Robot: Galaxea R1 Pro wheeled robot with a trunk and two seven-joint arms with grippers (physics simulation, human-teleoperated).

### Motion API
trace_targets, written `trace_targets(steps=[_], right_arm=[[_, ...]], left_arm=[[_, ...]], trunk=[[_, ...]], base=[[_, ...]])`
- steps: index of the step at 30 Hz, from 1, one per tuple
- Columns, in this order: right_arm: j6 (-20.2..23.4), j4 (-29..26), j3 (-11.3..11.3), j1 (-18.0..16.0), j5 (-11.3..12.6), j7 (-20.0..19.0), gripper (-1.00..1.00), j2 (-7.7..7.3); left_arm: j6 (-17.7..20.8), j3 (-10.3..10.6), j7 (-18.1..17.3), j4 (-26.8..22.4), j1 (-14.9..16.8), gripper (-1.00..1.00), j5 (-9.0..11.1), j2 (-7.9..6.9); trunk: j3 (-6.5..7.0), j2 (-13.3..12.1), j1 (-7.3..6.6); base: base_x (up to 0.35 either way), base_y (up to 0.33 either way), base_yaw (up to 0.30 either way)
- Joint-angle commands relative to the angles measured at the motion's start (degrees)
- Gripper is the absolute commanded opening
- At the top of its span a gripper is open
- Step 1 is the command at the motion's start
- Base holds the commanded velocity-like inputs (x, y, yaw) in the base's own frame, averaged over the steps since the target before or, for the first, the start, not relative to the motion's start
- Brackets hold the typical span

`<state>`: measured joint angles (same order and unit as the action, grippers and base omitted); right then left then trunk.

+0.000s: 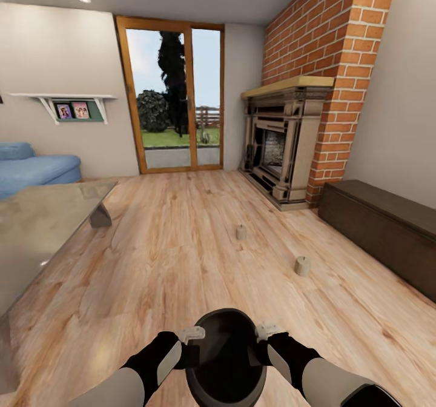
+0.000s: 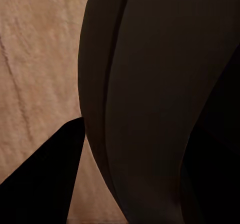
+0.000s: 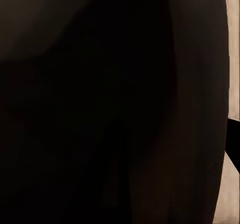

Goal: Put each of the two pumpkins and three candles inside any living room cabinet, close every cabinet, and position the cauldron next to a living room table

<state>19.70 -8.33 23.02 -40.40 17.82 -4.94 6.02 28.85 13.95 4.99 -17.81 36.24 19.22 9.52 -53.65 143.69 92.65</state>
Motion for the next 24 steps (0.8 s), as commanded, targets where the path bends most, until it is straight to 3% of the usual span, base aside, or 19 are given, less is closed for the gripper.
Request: trace_targets(steps=[1, 8, 15, 24], right_arm=[[0.25, -0.02, 0.62, -0.03, 0.55, 0.02, -1.0, -0.04], [0.25, -0.02, 0.7, -0.03, 0.48, 0.02, -1.0, -0.04], [0.17, -0.02, 0.79, -0.03, 0.46, 0.1, -1.0, 0.04], [0.16, -0.02, 0.79, -0.03, 0.46, 0.11, -1.0, 0.03]], left_arm=[[0.24, 0.29, 0.46, -0.21, 0.06, -1.0, 0.1, -0.03], [0.24, 0.29, 0.46, -0.21, 0.06, -1.0, 0.11, -0.03], [0.24, 0.29, 0.46, -0.29, 0.06, -1.0, 0.1, -0.03], [0.24, 0.29, 0.46, -0.29, 0.06, -1.0, 0.06, -0.03]], trunk=[[-0.09, 0.03, -0.05], [-0.17, 0.03, -0.05], [0.0, 0.03, -0.05], [0.28, 0.03, -0.05]], base=[[-0.299, 0.0, 0.26], [-0.299, 0.0, 0.114], [-0.265, 0.0, 0.261], [-0.037, 0.0, 0.28]])
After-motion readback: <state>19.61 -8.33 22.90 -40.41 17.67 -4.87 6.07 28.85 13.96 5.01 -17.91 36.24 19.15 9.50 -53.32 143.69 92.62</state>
